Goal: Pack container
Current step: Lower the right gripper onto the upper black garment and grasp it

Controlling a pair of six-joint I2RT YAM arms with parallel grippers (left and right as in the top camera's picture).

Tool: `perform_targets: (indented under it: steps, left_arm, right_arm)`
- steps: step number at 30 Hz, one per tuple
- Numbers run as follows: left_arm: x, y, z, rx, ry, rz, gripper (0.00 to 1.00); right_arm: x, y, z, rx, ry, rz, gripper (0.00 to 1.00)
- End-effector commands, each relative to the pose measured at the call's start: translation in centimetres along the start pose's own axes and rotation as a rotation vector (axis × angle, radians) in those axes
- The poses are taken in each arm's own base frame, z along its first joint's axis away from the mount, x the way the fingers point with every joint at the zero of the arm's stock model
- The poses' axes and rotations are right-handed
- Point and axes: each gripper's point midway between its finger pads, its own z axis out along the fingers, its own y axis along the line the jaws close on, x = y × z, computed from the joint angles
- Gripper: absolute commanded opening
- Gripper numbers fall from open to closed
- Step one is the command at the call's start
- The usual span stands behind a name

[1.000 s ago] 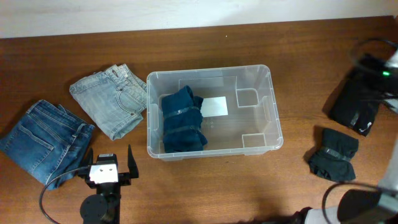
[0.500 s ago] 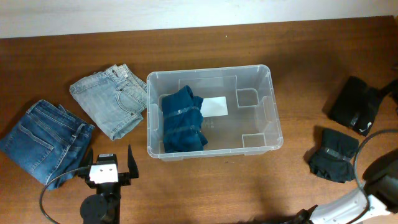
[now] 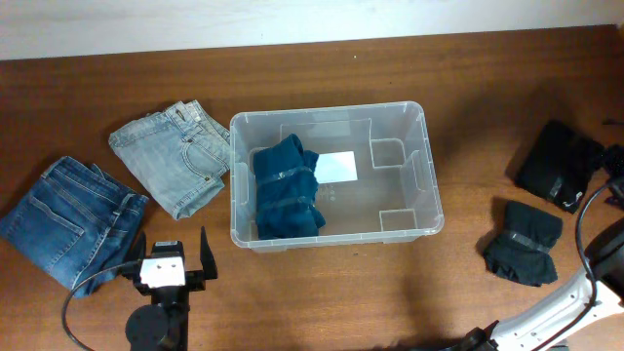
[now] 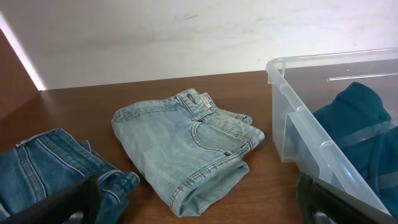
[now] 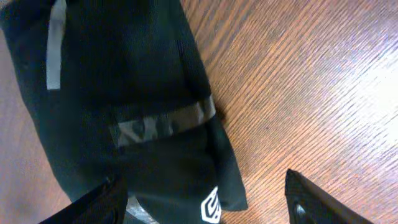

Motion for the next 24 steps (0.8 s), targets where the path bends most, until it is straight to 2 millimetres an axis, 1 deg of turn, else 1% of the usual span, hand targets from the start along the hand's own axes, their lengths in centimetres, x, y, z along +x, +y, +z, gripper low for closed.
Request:
perform_targets:
  steps: [1, 7, 13, 15, 17, 20, 22, 24]
  left_arm:
    - [0.3, -0.1, 0.0, 0.005, -0.001, 0.011, 1.0]
    - [0.3, -0.1, 0.0, 0.005, -0.001, 0.011, 0.99]
    - [0.3, -0.1, 0.0, 0.005, -0.001, 0.011, 0.99]
    - [0.3, -0.1, 0.0, 0.005, -0.001, 0.011, 0.99]
    - [0.3, -0.1, 0.0, 0.005, -0.001, 0.011, 1.0]
    - [0.3, -0.1, 0.0, 0.005, -0.001, 0.011, 1.0]
    - [0.3, -0.1, 0.0, 0.005, -0.001, 0.011, 0.99]
    - [0.3, -0.1, 0.0, 0.005, -0.001, 0.011, 1.0]
  right_arm:
    - [-0.8, -0.1, 0.3, -0.015, -0.018, -0.007, 0.73]
    - [-0.4, -0.6, 2.5, -0.013, 0.023, 0.003, 0.72]
    - [0.2, -0.1, 4.3, -0.035, 0.06, -0.01, 0.72]
    - [0.6, -0.2, 5.4, -0.033, 0.076, -0.011, 0.72]
    - [1.0, -0.2, 6.1, -0.033, 0.083, -0.014, 0.72]
    - [1.4, 0.1, 6.6, -0.034, 0.089, -0.024, 0.61]
    - [1.5, 0.5, 6.7, -0.033, 0.091, -0.032, 0.58]
    - [1.7, 0.7, 6.8, -0.033, 0.095, -0.039, 0.57]
